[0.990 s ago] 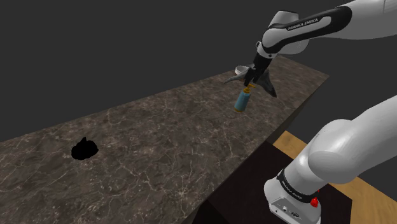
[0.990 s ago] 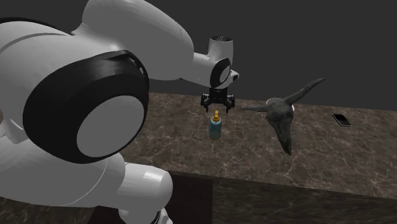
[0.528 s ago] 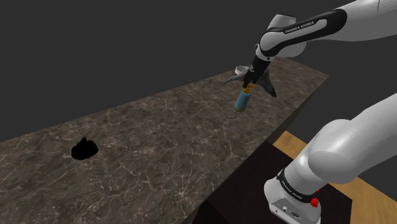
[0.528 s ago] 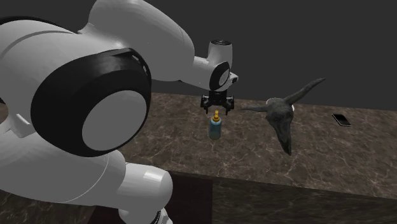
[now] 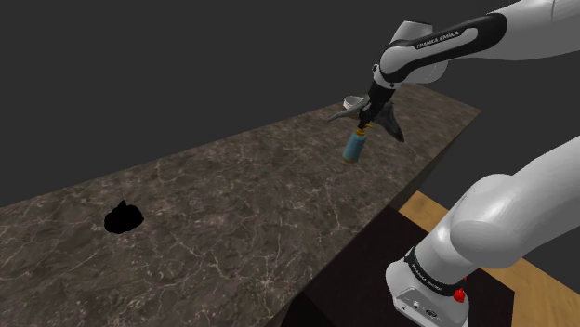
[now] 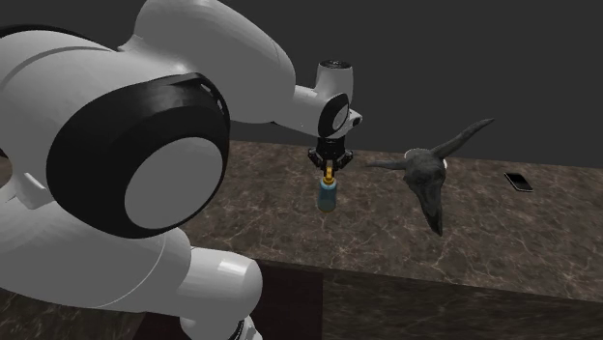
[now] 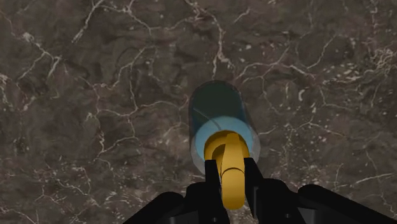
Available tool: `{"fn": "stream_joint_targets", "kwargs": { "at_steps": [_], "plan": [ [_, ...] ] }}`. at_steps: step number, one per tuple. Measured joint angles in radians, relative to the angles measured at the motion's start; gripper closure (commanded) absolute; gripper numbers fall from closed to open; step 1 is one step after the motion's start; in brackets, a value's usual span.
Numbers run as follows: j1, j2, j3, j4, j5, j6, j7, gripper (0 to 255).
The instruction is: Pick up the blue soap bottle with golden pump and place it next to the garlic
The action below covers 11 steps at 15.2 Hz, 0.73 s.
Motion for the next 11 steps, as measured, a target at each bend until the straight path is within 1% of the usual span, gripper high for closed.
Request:
{"fn": "stream_joint_targets", "kwargs": {
  "at_steps": [5, 11],
  "plan": [
    [0.0, -0.002, 0.001, 0.003, -0.001, -0.006, 0.001, 255],
    [-0.003, -0.04, 0.015, 0.047, -0.01, -0.086, 0.011, 255]
  ]
}}
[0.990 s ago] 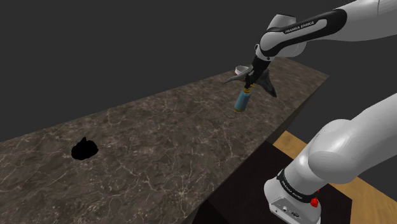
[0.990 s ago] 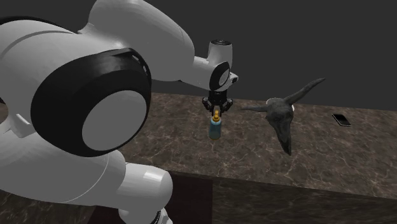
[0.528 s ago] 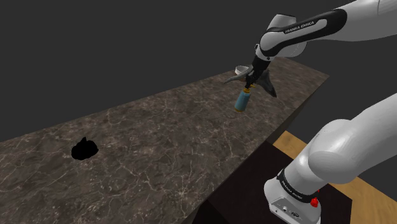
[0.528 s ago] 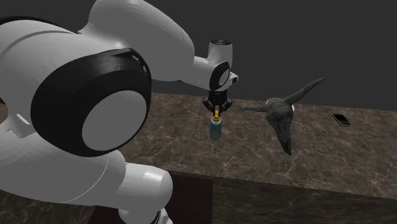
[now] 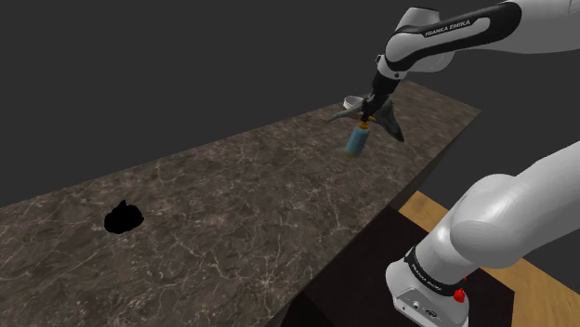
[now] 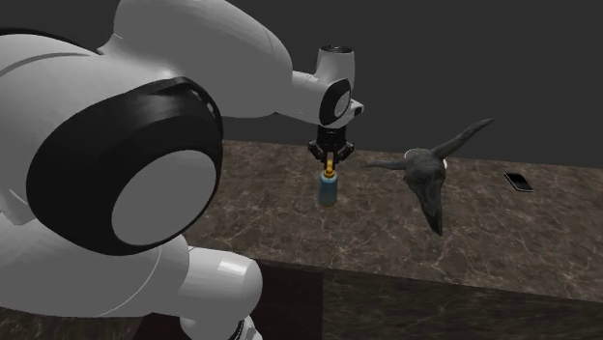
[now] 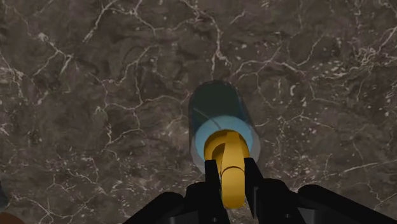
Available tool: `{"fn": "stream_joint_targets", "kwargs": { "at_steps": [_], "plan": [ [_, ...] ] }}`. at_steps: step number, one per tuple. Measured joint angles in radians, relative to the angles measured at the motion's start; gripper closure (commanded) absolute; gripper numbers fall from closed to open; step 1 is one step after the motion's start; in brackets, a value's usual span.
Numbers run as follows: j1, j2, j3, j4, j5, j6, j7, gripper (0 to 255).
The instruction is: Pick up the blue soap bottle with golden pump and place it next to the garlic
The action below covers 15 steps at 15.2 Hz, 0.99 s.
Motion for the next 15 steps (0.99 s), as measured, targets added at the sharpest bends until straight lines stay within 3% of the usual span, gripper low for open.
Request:
{"fn": "stream_joint_targets", "kwargs": {
  "at_steps": [15],
  "plan": [
    [0.001, -0.056, 0.031, 0.16, -0.002, -0.214, 0.008, 255]
  ]
}}
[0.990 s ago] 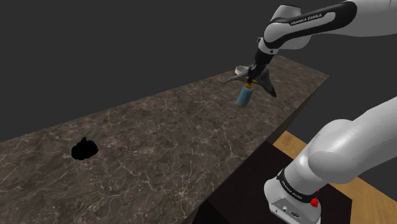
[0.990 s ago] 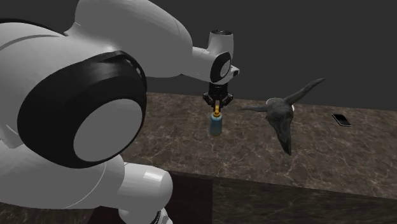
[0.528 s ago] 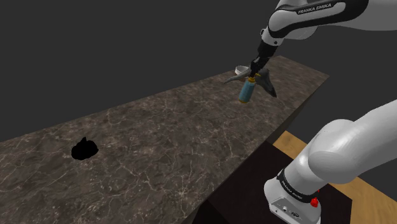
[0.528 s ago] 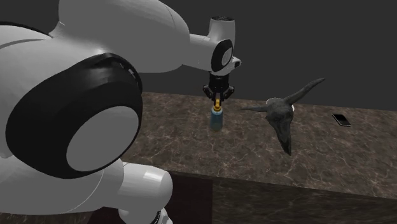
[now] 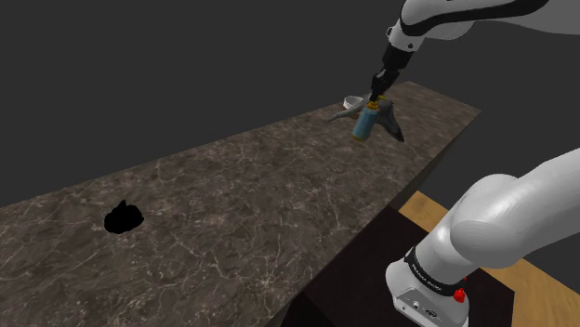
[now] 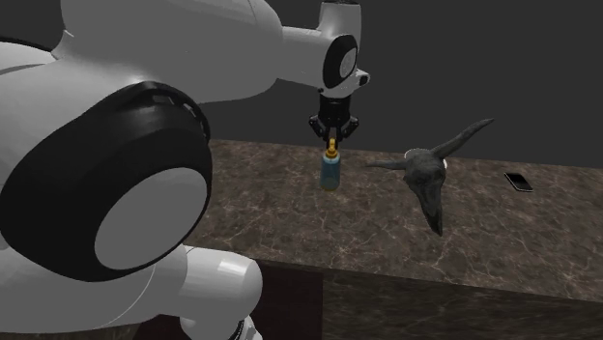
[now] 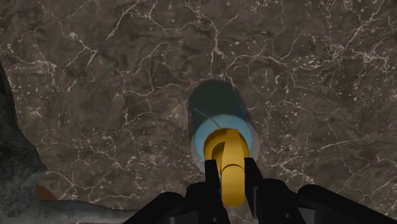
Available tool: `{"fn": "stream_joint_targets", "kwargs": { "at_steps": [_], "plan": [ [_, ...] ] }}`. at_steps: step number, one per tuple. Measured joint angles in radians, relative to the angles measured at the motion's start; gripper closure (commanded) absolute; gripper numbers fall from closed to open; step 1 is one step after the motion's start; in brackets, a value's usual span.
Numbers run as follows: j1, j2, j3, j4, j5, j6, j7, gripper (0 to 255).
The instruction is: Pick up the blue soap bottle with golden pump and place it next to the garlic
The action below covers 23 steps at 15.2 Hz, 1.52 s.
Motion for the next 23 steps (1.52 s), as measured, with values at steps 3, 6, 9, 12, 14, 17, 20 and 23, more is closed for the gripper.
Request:
{"fn": "stream_joint_targets", "kwargs": {
  "at_steps": [3, 6, 9, 12, 14, 17, 20, 23],
  "plan": [
    [0.002, -0.004, 0.005, 0.036, 0.002, -0.04, 0.001, 255],
    [0.004, -0.005, 0.011, 0.074, 0.005, -0.08, 0.002, 255],
    [0.006, -0.005, 0.014, 0.115, 0.008, -0.12, 0.0, 255],
    [0.008, -0.002, 0.017, 0.157, 0.011, -0.159, -0.002, 255],
    [0.009, -0.002, 0.019, 0.184, 0.012, -0.186, -0.002, 255],
    [0.011, 0.004, 0.022, 0.228, 0.016, -0.224, -0.004, 255],
    [0.014, 0.008, 0.027, 0.272, 0.019, -0.266, -0.004, 255],
    [0.016, 0.022, 0.025, 0.328, 0.025, -0.308, -0.011, 255]
  ]
}}
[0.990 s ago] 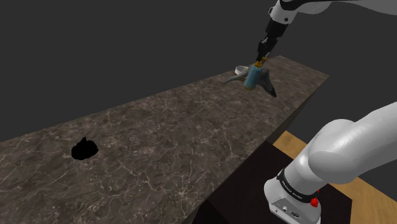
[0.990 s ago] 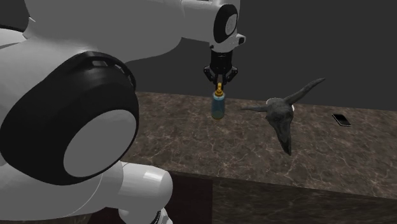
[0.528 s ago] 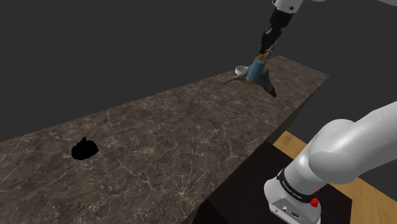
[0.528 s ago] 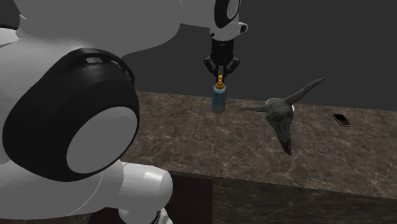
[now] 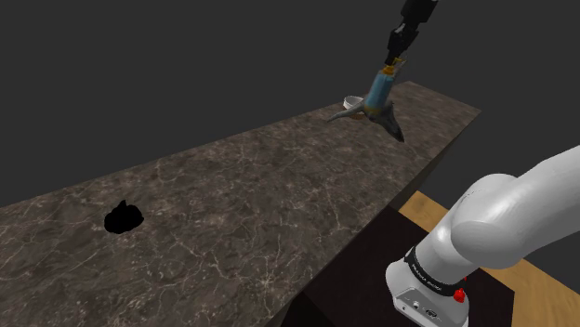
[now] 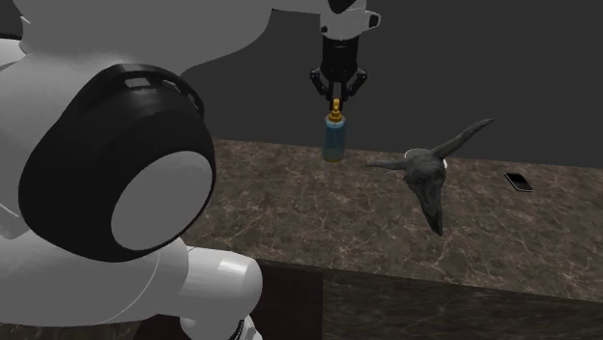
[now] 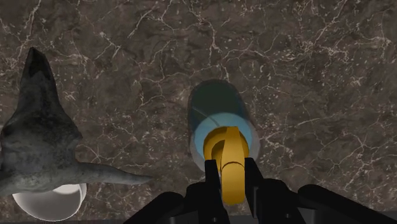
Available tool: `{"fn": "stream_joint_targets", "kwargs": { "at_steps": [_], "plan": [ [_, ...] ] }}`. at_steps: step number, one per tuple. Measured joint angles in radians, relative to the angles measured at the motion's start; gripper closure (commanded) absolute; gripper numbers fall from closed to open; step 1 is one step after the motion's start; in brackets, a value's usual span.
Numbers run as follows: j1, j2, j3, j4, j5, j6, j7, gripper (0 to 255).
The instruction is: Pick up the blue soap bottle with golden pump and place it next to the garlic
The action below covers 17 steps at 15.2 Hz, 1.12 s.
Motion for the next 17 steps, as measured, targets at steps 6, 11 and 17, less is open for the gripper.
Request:
{"fn": "stream_joint_targets", "kwargs": {
  "at_steps": [6, 11, 17],
  "plan": [
    [0.015, -0.018, 0.043, 0.024, 0.003, -0.045, 0.05, 255],
    [0.046, -0.058, 0.136, -0.024, 0.012, -0.048, 0.175, 255],
    [0.091, -0.067, 0.251, -0.046, 0.041, -0.047, 0.33, 255]
  ]
}}
